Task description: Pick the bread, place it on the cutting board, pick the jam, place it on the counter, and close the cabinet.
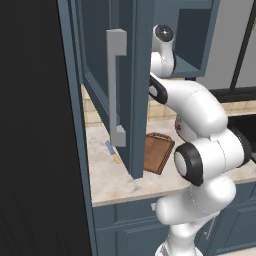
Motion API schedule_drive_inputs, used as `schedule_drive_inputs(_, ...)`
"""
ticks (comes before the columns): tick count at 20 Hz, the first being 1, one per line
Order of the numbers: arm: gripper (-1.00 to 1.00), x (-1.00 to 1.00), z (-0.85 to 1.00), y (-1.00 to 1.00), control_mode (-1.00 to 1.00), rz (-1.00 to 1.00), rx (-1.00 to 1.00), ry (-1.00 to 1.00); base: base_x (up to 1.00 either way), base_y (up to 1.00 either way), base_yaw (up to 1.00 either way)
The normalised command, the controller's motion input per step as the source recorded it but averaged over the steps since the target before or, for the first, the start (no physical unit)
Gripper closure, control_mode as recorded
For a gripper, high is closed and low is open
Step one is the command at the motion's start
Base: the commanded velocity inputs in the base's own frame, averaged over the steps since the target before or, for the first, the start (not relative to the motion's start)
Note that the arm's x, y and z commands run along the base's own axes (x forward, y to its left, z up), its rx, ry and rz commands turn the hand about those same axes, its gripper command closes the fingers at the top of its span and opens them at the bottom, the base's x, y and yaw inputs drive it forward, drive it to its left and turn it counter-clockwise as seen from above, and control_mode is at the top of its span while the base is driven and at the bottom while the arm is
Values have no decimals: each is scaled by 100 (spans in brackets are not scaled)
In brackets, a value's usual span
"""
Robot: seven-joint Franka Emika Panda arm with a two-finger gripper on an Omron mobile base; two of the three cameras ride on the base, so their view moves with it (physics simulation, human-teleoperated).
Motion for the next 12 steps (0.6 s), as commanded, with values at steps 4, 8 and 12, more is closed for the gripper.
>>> schedule_drive_inputs(4,-100,5,-3,0,-100,0,0,0,0,0,0)
schedule_drive_inputs(8,-100,7,0,0,-100,0,0,0,0,0,0)
schedule_drive_inputs(12,-100,9,0,0,-100,0,0,0,0,0,0)
